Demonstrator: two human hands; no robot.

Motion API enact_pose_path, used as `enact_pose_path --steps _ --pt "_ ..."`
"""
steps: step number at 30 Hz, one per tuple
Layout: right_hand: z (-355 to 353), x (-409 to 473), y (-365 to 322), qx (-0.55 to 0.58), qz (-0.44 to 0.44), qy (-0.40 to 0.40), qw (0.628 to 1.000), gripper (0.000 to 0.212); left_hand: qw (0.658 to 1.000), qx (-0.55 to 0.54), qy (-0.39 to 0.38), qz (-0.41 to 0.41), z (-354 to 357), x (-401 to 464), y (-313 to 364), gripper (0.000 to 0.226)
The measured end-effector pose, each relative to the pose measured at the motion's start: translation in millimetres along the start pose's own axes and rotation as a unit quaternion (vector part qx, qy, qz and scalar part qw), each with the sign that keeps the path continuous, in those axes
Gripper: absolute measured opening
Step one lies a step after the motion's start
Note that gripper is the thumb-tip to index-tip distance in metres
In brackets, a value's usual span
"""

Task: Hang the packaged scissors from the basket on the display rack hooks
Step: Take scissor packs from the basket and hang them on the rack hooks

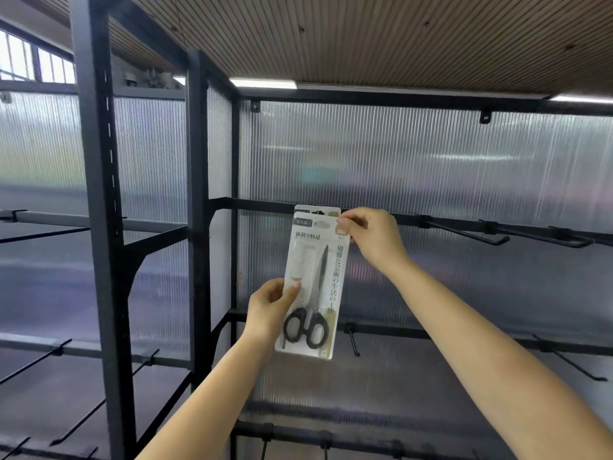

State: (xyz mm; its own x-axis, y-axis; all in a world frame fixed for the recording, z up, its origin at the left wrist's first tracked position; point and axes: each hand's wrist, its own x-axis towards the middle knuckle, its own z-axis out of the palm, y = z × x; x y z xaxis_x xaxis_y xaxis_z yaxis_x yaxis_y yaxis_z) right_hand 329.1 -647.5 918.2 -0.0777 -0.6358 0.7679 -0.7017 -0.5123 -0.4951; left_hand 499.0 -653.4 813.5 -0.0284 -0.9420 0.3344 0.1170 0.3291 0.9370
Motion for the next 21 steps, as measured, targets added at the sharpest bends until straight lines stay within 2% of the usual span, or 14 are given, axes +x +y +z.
enact_pose_path --steps 5,11,21 --pt "0 4 -4 -0.015 -0.015 -0.009 1.000 0.016 1.000 -0.015 -0.002 -0.005 1 4 0 0.008" --pt "-1 17 -11 -0.016 -0.018 0.003 1.000 0.013 0.998 -0.015 -0.046 -0.050 -7 10 -9 0.012" --pt "9 21 -1 -0.059 0.023 0.012 0.998 0.011 0.998 0.013 -0.024 -0.049 -5 17 -19 0.012"
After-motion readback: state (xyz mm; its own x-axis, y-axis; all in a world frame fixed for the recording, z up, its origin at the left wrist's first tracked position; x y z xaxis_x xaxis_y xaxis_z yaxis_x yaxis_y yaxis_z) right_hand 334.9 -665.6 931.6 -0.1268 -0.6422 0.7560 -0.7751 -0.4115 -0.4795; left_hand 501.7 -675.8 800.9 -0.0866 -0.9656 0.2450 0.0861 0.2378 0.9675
